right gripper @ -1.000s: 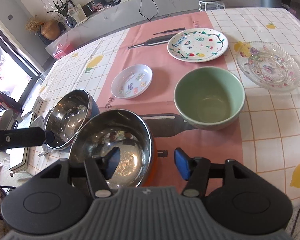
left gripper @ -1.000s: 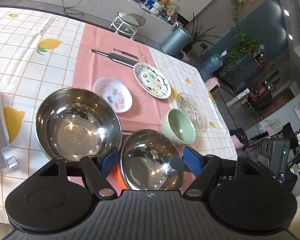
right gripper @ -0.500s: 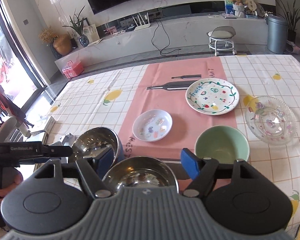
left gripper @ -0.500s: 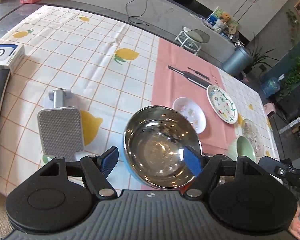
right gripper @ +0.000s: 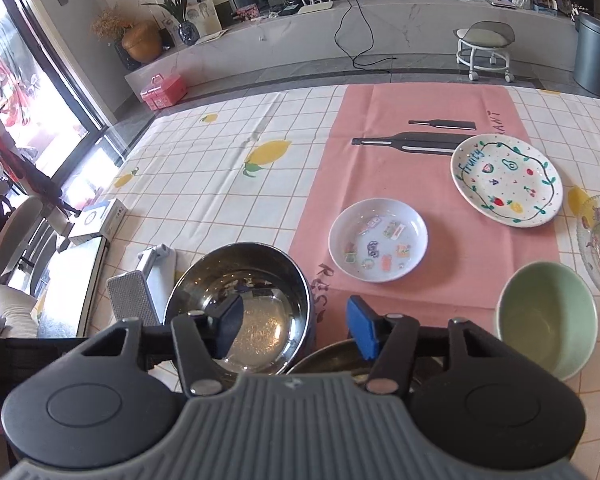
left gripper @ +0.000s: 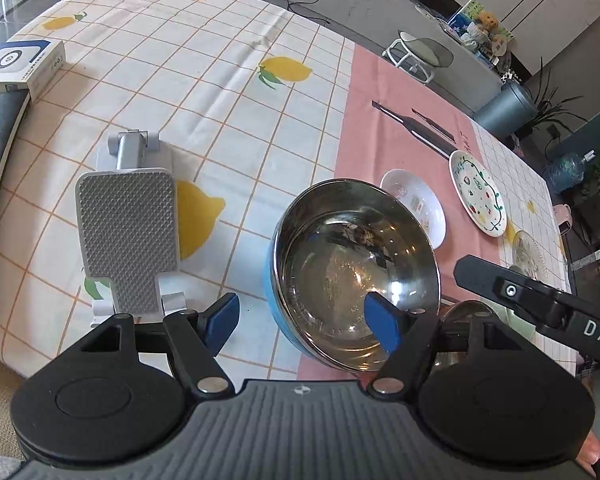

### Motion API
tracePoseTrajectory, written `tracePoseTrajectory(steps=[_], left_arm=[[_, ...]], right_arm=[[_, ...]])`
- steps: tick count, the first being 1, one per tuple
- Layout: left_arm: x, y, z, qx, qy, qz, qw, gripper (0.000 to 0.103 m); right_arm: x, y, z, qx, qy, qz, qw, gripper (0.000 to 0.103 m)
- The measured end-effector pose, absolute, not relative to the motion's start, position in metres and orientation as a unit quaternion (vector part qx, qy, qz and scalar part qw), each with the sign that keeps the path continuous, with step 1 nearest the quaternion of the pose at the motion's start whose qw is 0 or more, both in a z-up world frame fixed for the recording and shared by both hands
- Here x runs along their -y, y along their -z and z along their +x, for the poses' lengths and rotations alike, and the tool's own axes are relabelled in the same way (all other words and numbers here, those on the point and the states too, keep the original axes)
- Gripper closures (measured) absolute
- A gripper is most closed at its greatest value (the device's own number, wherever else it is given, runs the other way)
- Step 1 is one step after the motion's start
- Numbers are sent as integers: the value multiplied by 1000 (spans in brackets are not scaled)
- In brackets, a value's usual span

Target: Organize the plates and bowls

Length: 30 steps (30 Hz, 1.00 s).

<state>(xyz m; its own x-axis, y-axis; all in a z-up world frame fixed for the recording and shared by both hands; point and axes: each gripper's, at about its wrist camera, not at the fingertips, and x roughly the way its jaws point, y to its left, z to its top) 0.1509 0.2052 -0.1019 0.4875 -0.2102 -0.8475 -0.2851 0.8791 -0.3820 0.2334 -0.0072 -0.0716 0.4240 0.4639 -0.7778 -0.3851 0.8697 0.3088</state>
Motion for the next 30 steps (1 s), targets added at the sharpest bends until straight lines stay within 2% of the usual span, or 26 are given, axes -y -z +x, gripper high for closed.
tracePoseTrajectory(steps=[4,6,10,12,14,17,19,21,25,27,30], left_arm=[[-211,108,153,-510,-30,-261,819,28],[-214,112,154,-515,-28,-274,812,29],[-219,119,156,-520,-24,-301,799,35],[-220,122,156,-523,-24,-307,795,43],[-221,124,156,-528,-28,-316,787,58],[-224,129,156,-536,-28,-330,777,70],[-224,133,156,-537,-23,-329,776,72],[-225,136,157,-542,-25,-336,770,75],[-227,138,156,-544,-35,-341,765,79],[-228,138,155,-546,-41,-343,764,80],[-229,136,155,-547,-39,-330,769,81]], right_arm=[[-9,82,243,-484,-250,27,838,49],[-17,88,247,-490,-246,17,836,56],[-27,104,253,-510,-241,7,826,59],[-30,111,254,-516,-236,1,823,59],[-31,117,255,-523,-234,2,819,59],[-35,122,255,-524,-235,-8,819,62],[-37,123,253,-521,-232,-17,821,66],[-38,124,252,-512,-228,-25,828,77],[-39,124,250,-506,-231,-28,830,85],[-39,122,250,-499,-229,-34,835,96],[-37,120,250,-498,-233,-20,835,96]])
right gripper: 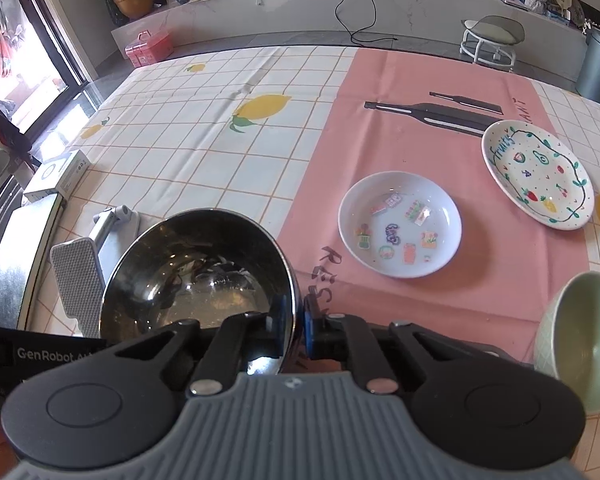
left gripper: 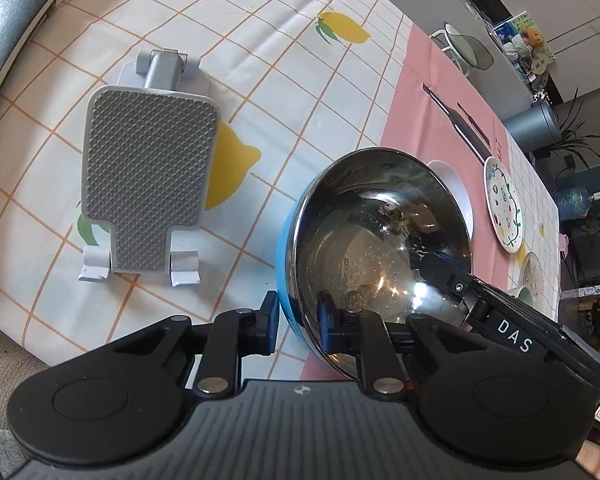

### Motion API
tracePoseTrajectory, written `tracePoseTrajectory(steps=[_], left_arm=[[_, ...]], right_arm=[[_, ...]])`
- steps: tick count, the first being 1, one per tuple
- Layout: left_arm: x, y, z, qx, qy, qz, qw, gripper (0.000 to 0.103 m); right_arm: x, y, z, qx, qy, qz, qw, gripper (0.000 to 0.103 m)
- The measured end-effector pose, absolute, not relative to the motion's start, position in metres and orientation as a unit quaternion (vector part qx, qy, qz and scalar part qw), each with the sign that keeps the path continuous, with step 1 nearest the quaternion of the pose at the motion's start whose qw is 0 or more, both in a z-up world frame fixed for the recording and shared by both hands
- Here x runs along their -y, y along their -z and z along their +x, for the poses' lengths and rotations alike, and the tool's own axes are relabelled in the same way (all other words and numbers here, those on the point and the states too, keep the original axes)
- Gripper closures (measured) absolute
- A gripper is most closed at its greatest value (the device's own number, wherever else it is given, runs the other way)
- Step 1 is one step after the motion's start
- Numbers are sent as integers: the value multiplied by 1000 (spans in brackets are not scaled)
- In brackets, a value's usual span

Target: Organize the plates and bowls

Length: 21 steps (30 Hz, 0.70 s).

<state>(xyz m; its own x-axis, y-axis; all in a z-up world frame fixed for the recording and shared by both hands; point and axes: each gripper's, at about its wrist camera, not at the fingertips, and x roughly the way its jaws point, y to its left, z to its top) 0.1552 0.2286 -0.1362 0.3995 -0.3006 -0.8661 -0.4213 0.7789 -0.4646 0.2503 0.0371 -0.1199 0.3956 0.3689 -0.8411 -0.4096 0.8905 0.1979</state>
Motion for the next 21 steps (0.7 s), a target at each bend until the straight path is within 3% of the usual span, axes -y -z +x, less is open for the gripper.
tracePoseTrajectory(steps=[21], left_arm=[[-214,87,140,-423,14,-331,843,84]], right_arm=[[-4,67,223,-428,-219,14,877,97]])
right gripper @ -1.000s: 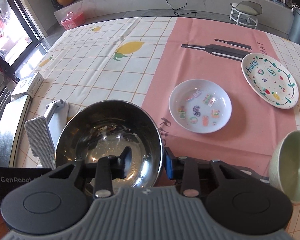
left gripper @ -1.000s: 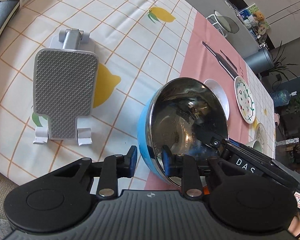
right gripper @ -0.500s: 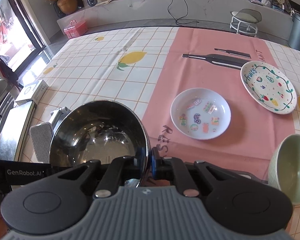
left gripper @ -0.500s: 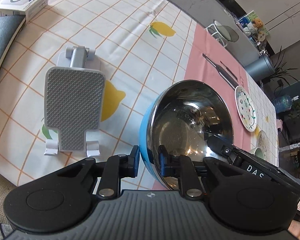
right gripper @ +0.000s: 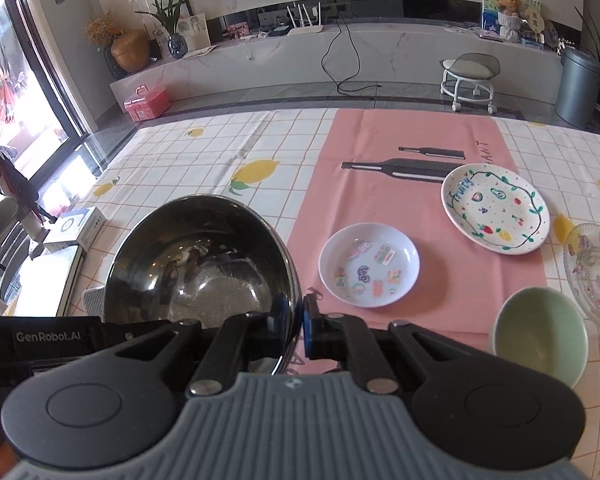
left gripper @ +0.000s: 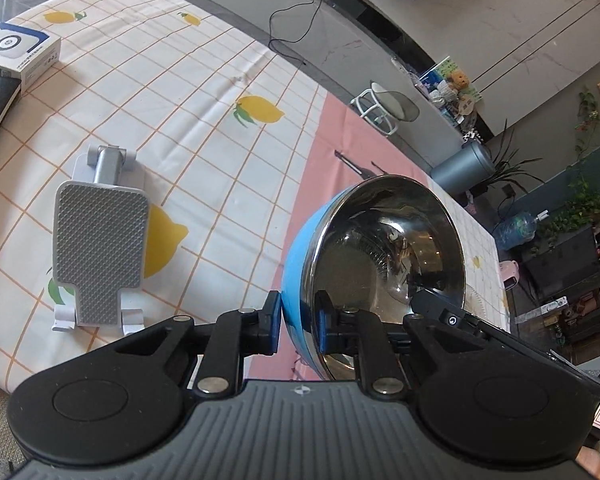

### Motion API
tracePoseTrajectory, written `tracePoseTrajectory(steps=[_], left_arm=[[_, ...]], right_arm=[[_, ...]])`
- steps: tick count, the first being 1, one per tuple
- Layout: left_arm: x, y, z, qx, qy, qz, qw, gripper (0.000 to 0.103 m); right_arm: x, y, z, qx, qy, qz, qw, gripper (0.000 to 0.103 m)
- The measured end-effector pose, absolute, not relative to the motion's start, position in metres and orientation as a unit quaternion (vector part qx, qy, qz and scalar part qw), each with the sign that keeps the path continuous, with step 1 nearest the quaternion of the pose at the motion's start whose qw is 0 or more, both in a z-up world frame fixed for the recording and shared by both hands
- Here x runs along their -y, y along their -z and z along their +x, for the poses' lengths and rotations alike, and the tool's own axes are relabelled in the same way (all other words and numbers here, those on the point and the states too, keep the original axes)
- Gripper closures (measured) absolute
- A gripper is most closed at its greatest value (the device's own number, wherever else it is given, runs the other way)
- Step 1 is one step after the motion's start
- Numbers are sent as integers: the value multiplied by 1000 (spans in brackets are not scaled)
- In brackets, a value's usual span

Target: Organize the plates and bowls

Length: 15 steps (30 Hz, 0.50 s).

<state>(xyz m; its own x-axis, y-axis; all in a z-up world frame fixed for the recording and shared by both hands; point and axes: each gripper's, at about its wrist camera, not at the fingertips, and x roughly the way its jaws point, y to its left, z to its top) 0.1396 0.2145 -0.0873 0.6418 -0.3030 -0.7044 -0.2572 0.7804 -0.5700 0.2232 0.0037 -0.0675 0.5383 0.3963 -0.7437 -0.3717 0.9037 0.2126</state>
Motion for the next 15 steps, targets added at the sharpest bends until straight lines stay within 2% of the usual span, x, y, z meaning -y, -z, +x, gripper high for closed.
tracePoseTrajectory(steps=[15], left_arm=[[-169,45,124,-419,34,-276,864,84]], right_arm=[[40,30,184,-380,-212,24,900,97]])
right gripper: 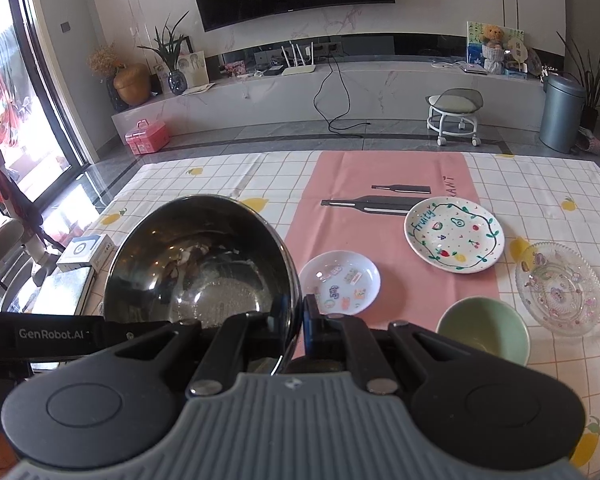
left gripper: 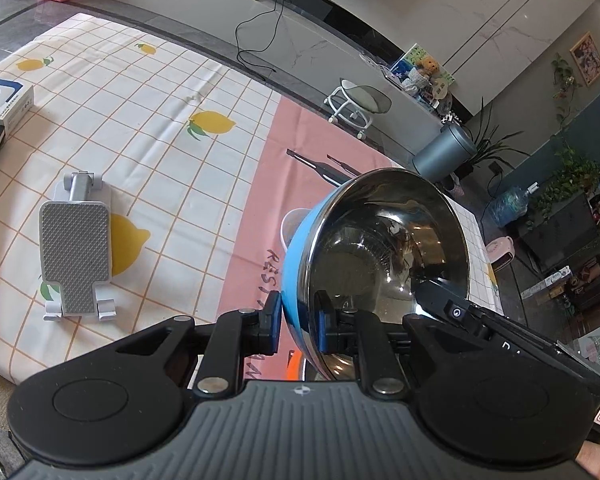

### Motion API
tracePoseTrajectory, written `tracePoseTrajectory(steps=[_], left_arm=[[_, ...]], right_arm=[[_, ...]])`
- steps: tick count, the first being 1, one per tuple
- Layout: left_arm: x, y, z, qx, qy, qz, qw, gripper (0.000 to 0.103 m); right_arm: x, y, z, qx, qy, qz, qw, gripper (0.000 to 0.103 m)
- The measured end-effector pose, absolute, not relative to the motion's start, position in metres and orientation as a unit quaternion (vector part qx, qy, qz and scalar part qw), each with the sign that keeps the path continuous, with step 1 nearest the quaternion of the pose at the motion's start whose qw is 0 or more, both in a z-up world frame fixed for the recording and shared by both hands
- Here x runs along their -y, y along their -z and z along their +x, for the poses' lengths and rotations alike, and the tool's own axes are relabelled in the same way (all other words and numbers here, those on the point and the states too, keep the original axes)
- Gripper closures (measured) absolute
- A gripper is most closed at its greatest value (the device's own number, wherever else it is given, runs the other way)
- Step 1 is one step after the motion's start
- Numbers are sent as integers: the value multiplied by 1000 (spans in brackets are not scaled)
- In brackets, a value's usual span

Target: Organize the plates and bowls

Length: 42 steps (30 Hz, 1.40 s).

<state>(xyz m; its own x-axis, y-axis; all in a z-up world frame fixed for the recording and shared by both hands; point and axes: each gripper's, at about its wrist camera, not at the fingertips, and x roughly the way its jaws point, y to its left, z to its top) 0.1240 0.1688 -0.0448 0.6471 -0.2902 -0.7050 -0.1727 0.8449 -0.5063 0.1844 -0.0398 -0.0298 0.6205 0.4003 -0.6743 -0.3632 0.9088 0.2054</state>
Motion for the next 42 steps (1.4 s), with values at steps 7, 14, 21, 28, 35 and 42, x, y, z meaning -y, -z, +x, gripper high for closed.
tracePoseTrajectory(steps=[7,14,21,28,35,42], left_arm=[[-137,38,127,-444,48,-247,860,85],[-103,34,129,-472,54,-218,853,85],[-87,40,124,-501,72,-198,839,85],[-87,57,130,-525,68,-189,827,84],[-94,77,133,-542,52,-202,814,84],[-100,86,135,-547,59,-215,807,79]], right_arm=[[71,20,171,-373,-196,37,906,97],[101,20,158,-378,-180,49,907,96],[131,34,149,-408,-180,86,891,96],[138,58,156,-443,-194,106,869,95],[131,81,166,-467,-197,107,855,95],[121,92,169,-472,-196,92,855,94]])
